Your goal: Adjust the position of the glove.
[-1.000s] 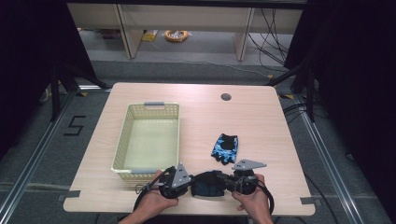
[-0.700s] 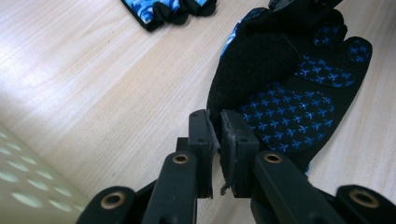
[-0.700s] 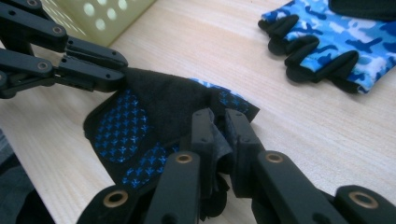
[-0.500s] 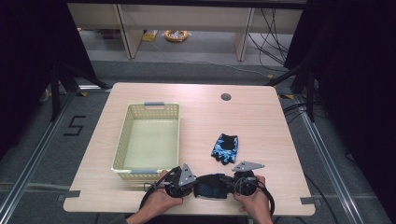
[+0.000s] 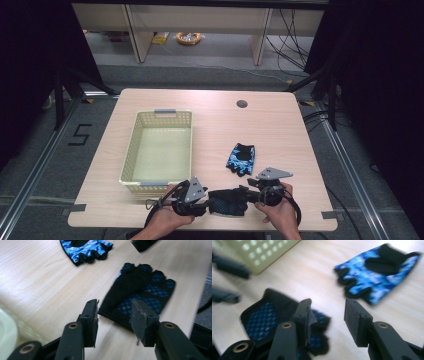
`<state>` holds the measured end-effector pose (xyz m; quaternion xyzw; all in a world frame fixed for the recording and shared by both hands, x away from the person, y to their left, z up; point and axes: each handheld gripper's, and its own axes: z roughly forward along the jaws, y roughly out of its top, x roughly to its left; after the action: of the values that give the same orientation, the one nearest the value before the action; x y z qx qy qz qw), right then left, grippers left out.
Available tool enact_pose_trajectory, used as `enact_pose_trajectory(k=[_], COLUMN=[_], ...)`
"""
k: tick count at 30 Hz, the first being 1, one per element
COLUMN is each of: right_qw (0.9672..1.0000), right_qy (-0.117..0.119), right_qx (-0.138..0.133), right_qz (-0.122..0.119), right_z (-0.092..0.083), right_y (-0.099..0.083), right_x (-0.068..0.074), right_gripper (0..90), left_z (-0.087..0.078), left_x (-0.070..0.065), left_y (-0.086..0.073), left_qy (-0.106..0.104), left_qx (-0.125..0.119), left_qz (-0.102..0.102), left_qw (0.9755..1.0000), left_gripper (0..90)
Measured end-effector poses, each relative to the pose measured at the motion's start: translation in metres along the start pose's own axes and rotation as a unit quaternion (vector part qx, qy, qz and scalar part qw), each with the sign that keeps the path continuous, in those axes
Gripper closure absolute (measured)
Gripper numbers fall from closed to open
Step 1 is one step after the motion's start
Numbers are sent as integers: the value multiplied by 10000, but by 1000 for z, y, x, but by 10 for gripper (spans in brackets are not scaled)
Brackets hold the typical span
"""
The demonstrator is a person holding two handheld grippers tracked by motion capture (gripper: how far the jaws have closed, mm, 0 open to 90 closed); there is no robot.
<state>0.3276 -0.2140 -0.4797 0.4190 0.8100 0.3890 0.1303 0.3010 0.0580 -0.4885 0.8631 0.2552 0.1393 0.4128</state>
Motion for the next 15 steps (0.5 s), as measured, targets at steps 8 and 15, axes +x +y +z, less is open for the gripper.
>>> enact_pose_trajectory(k=[8,15], right_qw=[9949,9890], right_qy=[-772,-1028], right_qx=[-167,-173], right_qz=[623,1053], right_z=[2,17], right_y=[18,29], right_x=[-32,-50], right_gripper=[545,526], left_z=[-21,-32], left_x=[-2,-1], left_y=[-18,-28], left_qy=[-172,-201], left_qx=[67,59], left_qz=[-114,-379], left_qw=[9998,9991], left_gripper=[490,418])
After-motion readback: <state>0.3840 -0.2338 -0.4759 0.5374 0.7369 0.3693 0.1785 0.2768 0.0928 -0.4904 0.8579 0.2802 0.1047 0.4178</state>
